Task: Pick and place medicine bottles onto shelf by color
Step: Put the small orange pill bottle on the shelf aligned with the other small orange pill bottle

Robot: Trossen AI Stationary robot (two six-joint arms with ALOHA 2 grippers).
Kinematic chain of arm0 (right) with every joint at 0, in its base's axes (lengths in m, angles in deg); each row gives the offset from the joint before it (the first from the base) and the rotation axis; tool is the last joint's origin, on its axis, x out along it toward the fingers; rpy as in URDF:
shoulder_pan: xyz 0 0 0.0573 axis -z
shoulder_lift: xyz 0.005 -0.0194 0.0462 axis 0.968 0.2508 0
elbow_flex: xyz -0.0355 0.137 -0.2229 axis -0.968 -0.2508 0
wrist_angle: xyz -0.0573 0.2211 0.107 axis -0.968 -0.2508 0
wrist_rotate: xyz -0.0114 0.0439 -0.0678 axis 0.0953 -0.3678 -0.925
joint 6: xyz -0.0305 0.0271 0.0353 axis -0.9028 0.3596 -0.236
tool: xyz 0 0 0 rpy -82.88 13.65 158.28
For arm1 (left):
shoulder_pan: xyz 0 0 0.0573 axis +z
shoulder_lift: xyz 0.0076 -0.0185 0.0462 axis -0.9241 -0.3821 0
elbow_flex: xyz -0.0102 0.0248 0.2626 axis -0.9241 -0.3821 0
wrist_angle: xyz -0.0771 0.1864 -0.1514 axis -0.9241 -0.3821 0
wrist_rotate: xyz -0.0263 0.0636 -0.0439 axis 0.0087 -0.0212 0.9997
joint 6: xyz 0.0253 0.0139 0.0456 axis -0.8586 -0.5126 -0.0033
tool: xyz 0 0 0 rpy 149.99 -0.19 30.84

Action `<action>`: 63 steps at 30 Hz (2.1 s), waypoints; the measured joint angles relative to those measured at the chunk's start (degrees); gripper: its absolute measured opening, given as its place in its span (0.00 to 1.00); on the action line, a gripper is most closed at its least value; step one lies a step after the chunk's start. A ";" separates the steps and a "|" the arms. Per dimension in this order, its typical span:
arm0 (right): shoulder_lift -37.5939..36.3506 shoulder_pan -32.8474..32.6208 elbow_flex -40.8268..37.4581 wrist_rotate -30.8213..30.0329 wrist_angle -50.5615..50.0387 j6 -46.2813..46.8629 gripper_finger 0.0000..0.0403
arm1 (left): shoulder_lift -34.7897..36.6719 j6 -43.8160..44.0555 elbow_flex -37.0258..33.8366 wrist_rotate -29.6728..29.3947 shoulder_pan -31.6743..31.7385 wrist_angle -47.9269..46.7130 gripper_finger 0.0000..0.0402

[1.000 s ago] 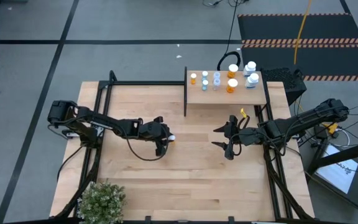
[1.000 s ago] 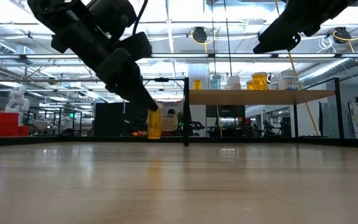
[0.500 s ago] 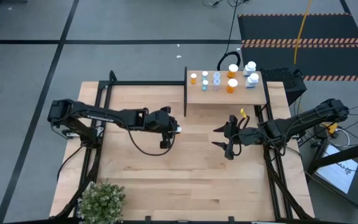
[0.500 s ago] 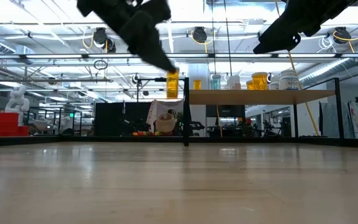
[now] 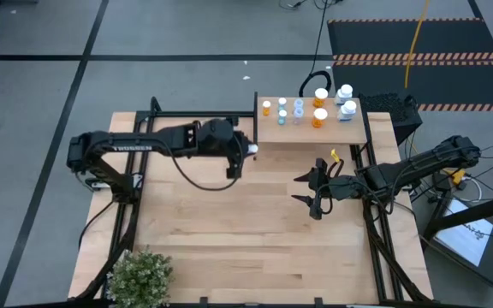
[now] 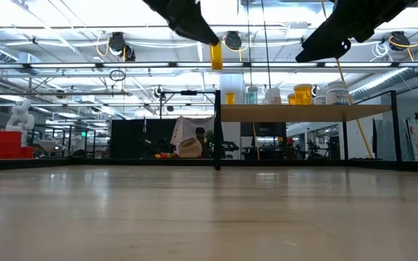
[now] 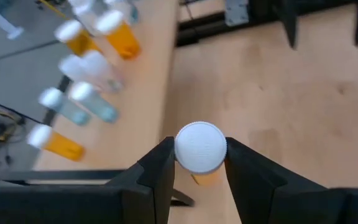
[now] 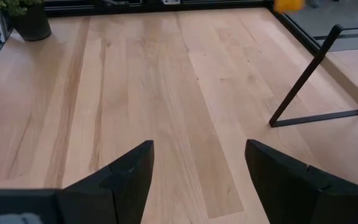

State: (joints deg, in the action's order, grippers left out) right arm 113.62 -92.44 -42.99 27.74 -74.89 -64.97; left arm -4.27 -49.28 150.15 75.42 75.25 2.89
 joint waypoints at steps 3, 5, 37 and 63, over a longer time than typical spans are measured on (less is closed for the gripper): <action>0.00 0.00 0.00 0.01 0.00 -0.02 0.62 | 0.00 -1.22 1.81 0.01 1.80 0.05 0.33; 0.00 0.02 0.00 0.00 0.00 -0.05 0.62 | 0.00 -2.09 2.58 0.01 3.08 0.61 0.33; 0.02 0.17 0.00 -3.28 0.59 -3.68 0.62 | -8.60 -2.67 6.43 11.24 18.04 11.11 0.33; 0.02 0.17 0.00 -3.17 1.24 -4.53 0.62 | -16.01 -1.40 6.45 14.27 19.50 16.68 0.33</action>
State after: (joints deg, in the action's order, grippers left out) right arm 113.64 -92.27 -42.99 24.58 -73.65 -69.50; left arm -20.28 -50.68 156.60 89.69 94.75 19.57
